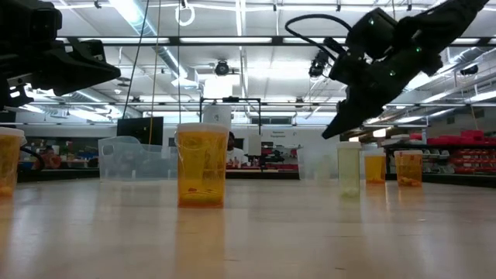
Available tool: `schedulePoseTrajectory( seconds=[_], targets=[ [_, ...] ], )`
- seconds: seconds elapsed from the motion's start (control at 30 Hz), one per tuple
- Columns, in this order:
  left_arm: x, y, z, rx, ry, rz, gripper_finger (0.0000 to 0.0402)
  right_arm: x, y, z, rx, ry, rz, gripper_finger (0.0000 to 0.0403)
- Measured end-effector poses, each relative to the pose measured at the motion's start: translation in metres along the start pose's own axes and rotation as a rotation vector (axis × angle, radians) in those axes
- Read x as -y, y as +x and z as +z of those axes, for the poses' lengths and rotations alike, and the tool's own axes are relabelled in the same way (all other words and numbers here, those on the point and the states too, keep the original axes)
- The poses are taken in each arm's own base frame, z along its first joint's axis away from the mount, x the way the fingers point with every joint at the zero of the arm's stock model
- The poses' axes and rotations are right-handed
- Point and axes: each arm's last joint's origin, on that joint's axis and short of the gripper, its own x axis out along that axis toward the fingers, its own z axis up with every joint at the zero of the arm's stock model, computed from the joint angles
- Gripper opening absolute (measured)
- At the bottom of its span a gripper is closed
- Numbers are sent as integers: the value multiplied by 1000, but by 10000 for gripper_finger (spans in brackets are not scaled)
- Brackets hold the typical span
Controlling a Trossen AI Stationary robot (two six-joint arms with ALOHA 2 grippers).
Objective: Pick and place medicine bottles into bin by pill shape (circle, oval)
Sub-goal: Put the wide yellow pill bottle into the right transparent bin
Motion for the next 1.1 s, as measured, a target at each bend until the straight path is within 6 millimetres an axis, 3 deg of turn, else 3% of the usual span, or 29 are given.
schedulePoseTrajectory(
  seconds=[0.47,0.73,1.1],
  targets=[
    [0,0,0,0,0,0,60,-58,-4,9,-122,13,55,212],
    [0,0,0,0,0,0,51,-85,14,-3,-424,44,26,212],
    [0,0,0,0,0,0,58,-121,34,34,-582,-60,-3,212]
  ],
)
